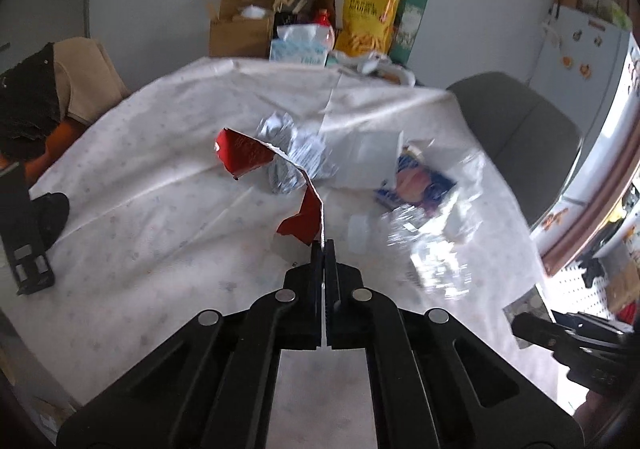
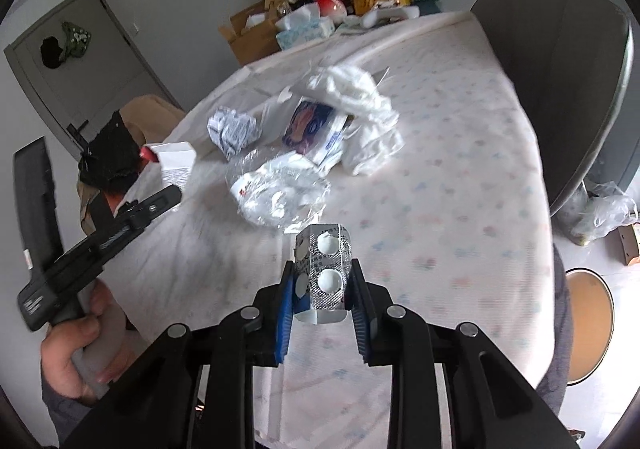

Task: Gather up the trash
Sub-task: 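Carry the blister and red wrapper with both tools toward the cream bin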

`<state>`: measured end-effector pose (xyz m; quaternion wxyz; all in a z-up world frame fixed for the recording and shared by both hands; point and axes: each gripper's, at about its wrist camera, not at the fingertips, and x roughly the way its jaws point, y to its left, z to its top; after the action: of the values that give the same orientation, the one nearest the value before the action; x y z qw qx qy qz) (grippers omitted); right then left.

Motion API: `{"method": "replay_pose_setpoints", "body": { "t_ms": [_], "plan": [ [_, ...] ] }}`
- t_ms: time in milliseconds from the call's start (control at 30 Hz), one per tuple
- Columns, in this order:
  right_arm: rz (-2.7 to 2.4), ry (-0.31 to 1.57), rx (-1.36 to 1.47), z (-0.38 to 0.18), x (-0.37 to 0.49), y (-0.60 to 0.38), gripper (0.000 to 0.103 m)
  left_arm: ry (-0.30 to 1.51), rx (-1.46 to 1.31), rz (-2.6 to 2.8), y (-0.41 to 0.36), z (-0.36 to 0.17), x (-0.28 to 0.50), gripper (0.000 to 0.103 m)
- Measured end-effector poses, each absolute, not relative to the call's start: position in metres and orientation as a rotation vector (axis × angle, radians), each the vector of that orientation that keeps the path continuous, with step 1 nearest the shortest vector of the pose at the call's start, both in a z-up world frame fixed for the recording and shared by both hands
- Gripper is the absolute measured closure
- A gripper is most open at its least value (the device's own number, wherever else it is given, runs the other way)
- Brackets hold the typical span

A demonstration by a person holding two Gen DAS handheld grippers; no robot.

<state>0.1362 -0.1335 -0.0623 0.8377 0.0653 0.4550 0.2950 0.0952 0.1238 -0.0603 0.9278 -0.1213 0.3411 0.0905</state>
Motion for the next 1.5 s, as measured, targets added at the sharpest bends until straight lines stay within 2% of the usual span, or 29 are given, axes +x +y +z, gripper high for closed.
{"method": "replay_pose_setpoints", "body": {
  "t_ms": [167,667,1500],
  "plan": [
    [0.598,0.902,0.149,-0.054,0.132,-0.159,0.077,0.660,-0.297,0.179,0.100,-0.045,0.090,0.101],
    [0.374,0.831,0.210,-0.042,0.145,-0.258,0.077,0.668,-0.200,-0.026,-0.005,-0.037,0.115,0.101],
    [0.067,0.876,0.298,-0.092,0.164,-0.404,0.077,0.784,-0.058,-0.332,-0.158,-0.065,0.185,0.101]
  ]
}}
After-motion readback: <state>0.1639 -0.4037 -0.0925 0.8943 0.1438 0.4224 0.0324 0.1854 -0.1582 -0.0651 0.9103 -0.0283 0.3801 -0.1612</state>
